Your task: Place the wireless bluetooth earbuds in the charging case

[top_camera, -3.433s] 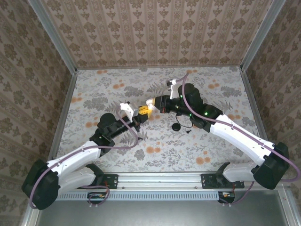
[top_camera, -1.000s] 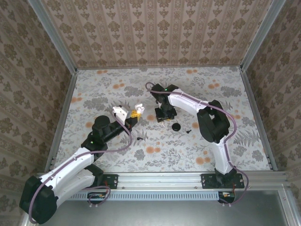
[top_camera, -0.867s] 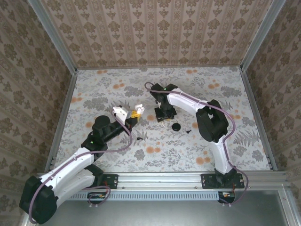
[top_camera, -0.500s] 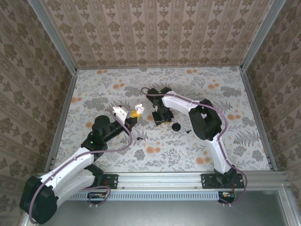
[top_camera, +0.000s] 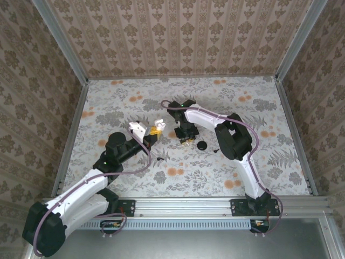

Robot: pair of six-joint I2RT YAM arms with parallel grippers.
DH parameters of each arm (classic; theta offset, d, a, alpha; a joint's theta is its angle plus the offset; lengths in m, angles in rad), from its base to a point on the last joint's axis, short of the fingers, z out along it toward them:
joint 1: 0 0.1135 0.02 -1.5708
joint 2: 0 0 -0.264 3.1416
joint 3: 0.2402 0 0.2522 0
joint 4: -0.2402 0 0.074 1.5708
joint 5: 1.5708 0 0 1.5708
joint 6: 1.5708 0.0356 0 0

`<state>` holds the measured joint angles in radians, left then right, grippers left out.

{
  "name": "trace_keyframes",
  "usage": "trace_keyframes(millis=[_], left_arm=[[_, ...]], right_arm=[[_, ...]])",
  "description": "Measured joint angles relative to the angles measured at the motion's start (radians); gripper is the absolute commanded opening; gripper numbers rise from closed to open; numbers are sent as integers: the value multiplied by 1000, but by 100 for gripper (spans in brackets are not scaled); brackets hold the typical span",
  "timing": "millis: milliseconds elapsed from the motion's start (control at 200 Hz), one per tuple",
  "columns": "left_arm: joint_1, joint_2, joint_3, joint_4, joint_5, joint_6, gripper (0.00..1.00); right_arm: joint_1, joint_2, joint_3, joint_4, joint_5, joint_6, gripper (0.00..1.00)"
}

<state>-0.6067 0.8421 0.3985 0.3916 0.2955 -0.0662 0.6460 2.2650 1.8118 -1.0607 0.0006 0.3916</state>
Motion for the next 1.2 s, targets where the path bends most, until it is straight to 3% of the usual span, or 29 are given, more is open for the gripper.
trace_keyframes(millis=[425, 605, 840, 1200], left_arm=[[0, -12, 0, 6, 26, 0, 0], [0, -13, 0, 58, 59, 0, 0], [-17, -5, 0, 177, 92, 33, 0], [-77, 161, 13, 366, 113, 121, 0]], right_arm=[[-2, -89, -83, 33, 5, 15, 10], [-5, -308, -214, 148, 12, 72, 8], [6, -694, -441, 422, 32, 161, 8], [67, -1094, -699, 807, 72, 282, 7]])
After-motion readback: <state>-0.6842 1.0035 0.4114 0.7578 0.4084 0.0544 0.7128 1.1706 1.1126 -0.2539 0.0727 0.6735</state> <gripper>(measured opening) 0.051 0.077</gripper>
